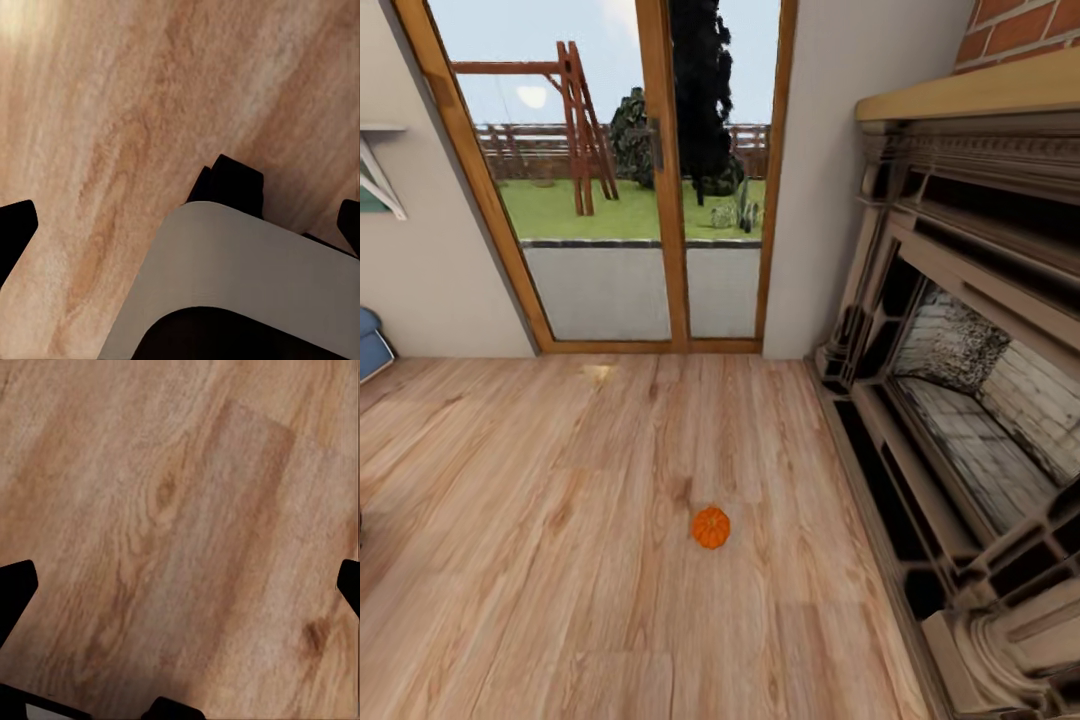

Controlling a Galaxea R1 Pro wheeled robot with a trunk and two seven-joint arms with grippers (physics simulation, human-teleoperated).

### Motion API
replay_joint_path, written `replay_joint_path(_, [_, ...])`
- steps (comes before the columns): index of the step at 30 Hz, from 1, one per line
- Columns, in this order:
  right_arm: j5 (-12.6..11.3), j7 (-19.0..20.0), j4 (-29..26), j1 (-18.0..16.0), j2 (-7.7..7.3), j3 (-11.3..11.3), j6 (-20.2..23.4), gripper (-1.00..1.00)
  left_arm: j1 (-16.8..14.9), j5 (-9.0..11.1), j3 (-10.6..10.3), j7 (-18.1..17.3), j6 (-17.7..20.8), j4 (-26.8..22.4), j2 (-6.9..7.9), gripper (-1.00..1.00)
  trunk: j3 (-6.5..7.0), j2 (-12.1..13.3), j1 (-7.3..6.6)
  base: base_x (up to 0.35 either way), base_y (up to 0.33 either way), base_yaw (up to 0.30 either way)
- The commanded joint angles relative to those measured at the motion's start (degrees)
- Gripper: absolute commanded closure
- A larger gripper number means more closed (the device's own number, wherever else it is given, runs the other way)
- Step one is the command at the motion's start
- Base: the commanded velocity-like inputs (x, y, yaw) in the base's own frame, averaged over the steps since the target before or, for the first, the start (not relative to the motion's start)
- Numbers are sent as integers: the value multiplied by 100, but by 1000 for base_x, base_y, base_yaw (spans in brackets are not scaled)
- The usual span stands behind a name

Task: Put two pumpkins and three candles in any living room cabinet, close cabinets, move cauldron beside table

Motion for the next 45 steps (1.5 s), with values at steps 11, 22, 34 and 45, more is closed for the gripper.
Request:
replay_joint_path(11, [7,4,5,0,-24,0,2,-100,0,0,0,0,0,0,-3,-100,-2,0,0,328,1,7])
replay_joint_path(22, [7,9,5,0,-24,0,2,-100,0,0,0,0,0,0,-6,-100,-2,0,0,329,0,0])
replay_joint_path(34, [7,2,5,0,-24,0,2,-100,0,0,0,0,-3,0,0,-100,-2,0,0,329,0,0])
replay_joint_path(45, [-1,2,5,0,-33,0,2,-100,0,0,0,9,-13,0,6,-100,-2,0,0,168,0,0])
